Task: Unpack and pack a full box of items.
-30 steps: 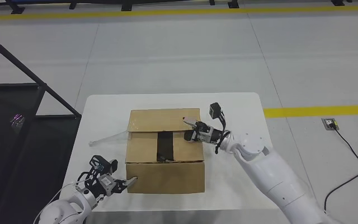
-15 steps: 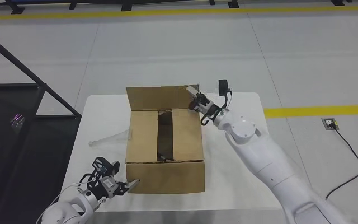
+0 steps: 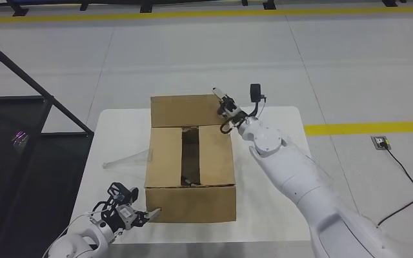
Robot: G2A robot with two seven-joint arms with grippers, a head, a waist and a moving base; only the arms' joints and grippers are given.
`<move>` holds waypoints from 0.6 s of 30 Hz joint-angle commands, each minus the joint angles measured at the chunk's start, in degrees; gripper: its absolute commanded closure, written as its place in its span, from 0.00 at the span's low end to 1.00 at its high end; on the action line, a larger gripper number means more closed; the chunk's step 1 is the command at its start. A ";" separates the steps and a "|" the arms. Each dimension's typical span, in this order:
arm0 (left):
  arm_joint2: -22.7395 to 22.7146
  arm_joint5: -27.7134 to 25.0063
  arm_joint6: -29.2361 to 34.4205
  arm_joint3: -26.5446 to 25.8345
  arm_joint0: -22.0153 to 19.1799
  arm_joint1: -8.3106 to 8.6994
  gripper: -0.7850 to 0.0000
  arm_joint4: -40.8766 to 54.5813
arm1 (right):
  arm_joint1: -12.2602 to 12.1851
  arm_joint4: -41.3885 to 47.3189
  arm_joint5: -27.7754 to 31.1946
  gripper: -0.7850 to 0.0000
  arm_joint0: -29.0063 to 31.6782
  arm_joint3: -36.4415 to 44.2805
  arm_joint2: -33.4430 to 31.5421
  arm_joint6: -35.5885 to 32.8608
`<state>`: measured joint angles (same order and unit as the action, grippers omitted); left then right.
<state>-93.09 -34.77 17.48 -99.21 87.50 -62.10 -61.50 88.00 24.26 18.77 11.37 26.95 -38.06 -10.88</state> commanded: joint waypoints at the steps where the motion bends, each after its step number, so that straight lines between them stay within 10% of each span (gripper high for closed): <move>1: 0.10 0.04 -0.02 -0.07 0.08 0.04 0.00 -0.07 | 1.00 -0.42 -0.68 0.00 -0.37 -2.01 0.46 0.45; 8: 0.70 -0.04 0.07 0.20 0.23 0.22 0.00 -0.86 | 3.90 -1.01 -1.40 0.00 -1.24 -8.17 0.86 0.27; 18: -1.04 -1.68 -2.20 -1.96 1.78 0.61 0.00 0.88 | 4.03 4.11 11.97 0.00 -1.15 -9.34 -3.66 -9.74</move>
<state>-93.73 -35.83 15.84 -100.86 88.96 -61.54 -61.46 92.16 27.59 29.49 10.09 17.30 -41.17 -18.31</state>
